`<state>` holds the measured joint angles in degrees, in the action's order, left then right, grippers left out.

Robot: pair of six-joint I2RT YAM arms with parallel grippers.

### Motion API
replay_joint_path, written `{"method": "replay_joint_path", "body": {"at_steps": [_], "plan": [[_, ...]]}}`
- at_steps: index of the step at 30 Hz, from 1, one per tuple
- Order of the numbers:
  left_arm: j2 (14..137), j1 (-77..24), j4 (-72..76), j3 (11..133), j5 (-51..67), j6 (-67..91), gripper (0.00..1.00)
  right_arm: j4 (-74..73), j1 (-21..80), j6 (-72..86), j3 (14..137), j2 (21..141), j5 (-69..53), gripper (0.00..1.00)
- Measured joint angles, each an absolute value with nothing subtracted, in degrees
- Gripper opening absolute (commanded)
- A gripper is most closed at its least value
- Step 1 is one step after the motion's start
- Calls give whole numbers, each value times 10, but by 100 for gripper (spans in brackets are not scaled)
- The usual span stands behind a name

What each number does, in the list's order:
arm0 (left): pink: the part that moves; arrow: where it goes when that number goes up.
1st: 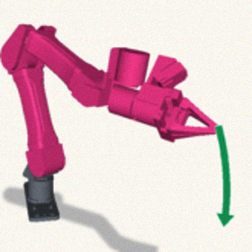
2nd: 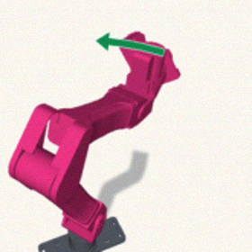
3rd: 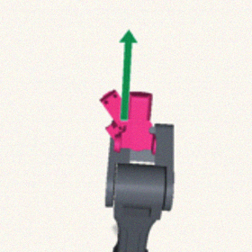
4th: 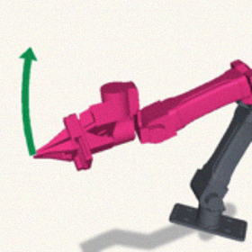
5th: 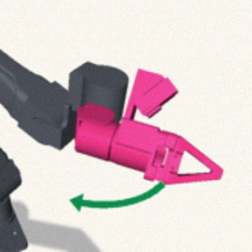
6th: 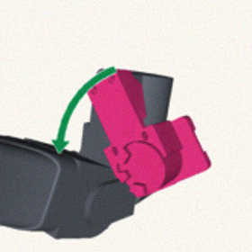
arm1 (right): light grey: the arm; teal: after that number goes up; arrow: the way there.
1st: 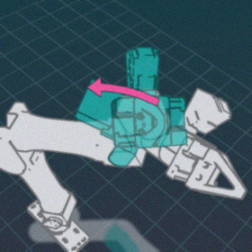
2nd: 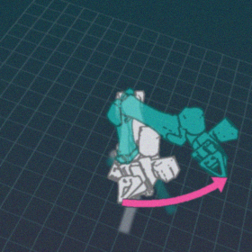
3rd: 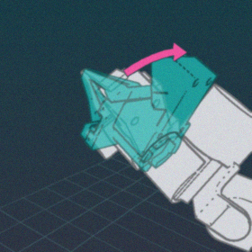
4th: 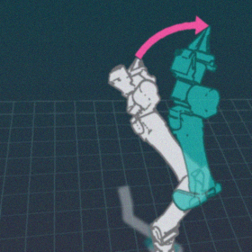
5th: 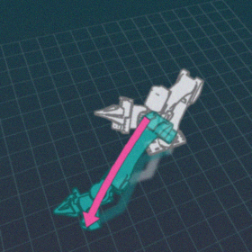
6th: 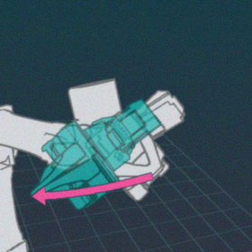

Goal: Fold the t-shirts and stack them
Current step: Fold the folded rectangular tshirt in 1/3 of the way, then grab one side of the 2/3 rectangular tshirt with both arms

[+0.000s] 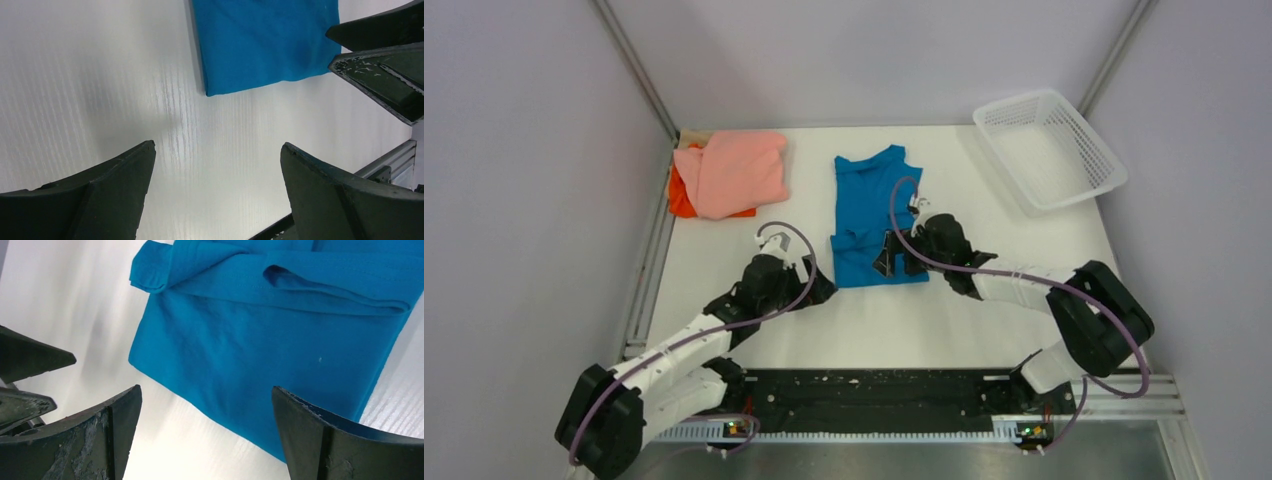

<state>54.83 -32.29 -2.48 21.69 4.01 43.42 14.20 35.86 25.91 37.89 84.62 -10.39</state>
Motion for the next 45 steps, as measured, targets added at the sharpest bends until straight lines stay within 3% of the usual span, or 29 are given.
{"method": "replay_joint_path", "body": {"at_steps": [10, 22, 36, 41, 45], "plan": [[491, -323, -26, 198, 20, 438, 99, 190, 363, 259, 422, 957, -101, 99], [451, -323, -52, 190, -1, 441, 99, 203, 353, 246, 608, 1091, -47, 99], [450, -323, -48, 190, 6, 442, 99, 133, 258, 220, 858, 1172, 4, 99], [510, -323, -22, 190, 30, 443, 99, 116, 222, 227, 814, 1154, -50, 99], [578, -325, 9, 191, 53, 449, 99, 98, 202, 227, 673, 1100, -101, 99]]}}
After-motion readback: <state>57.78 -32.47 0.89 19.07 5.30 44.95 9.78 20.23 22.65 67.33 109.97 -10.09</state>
